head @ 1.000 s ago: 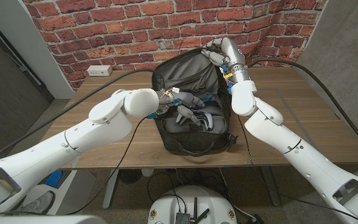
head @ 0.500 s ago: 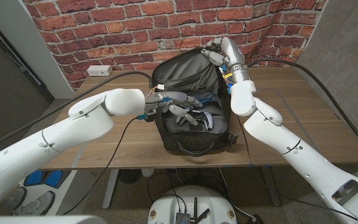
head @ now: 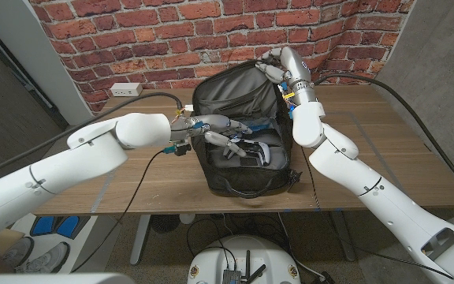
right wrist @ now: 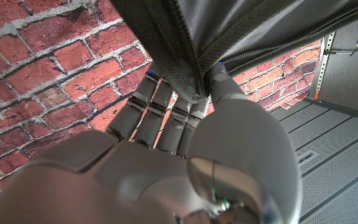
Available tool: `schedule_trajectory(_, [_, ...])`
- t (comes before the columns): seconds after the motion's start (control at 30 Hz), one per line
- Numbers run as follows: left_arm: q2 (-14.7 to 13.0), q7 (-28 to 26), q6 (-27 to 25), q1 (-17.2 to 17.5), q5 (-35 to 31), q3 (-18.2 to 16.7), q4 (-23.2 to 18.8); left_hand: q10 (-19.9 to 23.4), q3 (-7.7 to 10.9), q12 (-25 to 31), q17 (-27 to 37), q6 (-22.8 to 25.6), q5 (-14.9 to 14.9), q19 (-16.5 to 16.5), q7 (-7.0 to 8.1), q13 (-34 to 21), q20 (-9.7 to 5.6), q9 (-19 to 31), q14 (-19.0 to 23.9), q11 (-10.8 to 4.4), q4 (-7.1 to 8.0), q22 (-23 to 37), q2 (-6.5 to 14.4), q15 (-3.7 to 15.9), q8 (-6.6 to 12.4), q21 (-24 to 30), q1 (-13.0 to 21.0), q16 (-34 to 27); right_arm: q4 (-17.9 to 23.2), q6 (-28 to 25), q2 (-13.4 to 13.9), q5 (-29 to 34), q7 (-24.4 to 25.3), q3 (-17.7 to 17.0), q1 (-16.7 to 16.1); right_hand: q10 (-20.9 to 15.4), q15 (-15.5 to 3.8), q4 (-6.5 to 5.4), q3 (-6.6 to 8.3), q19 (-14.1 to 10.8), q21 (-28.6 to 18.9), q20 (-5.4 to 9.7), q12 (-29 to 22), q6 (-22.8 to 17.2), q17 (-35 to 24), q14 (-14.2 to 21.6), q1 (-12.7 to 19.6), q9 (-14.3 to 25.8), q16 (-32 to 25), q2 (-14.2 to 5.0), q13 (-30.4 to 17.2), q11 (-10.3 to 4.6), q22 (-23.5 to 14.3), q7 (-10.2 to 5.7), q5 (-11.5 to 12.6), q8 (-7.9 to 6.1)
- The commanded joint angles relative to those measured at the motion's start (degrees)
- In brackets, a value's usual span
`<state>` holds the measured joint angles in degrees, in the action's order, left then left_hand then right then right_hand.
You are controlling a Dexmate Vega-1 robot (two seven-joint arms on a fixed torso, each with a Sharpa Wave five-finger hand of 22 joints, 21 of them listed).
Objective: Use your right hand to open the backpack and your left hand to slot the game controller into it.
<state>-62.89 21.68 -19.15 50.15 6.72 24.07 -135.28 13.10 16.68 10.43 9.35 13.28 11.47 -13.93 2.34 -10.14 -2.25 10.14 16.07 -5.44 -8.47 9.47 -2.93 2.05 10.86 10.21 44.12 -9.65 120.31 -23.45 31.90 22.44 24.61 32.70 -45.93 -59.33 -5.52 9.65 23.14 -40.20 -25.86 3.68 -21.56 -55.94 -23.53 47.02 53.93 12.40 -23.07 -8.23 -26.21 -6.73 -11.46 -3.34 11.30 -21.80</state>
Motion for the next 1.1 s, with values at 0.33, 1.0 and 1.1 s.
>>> schedule_trajectory(0.33, [-3.27,-0.73,11.47,6.48,18.57,-6.23,7.66,1.14,0.23,0.71,0.1,0.99,0.31,-0.29,-0.12,0.03,-6.05,0.06,0.32,0.11,-0.23,0.09,0.86,4.36,0.16,0.44,0.07,-0.53,-1.01,-0.09,0.03,-0.24,-0.39,0.16,0.76,-0.7,-7.12,-0.26,0.07,0.31,-0.56,7.58,0.28,-0.88,-0.31,0.69,0.63,0.27,0.11,-0.67,-0.22,0.08,-0.11,-0.04,0.16,-0.07])
schedule_trajectory(1.0, [-4.15,2.3,20.25,10.94,30.35,-9.94,15.26,3.24,0.49,1.18,0.08,3.03,0.23,-2.4,-0.19,0.05,-5.89,0.07,1.92,-0.21,-0.34,0.09,1.88,4.59,0.46,1.04,-0.09,-0.88,-1.91,-0.1,-0.17,-0.63,-0.62,0.54,1.52,-0.81,-7.14,-0.27,0.06,0.44,-0.94,7.55,0.49,-0.98,-0.46,0.77,0.63,0.29,0.25,-0.69,-0.37,0.1,-0.07,-0.07,0.16,0.02])
schedule_trajectory(1.1, [-5.07,1.74,20.71,12.4,31.39,-11.3,15.41,3.46,0.53,1.17,0.08,3.37,0.21,-2.8,-0.35,0.05,-5.89,0.07,2.36,-0.26,-0.39,0.11,2.02,4.81,0.48,1.12,-0.09,-0.96,-2.24,0.07,-0.3,-0.75,-0.54,0.59,1.69,-0.81,-7.13,-0.25,0.03,0.44,-0.98,7.54,0.52,-0.79,-0.49,0.79,0.62,0.3,0.24,-0.63,-0.4,0.0,-0.07,-0.09,0.15,0.11])
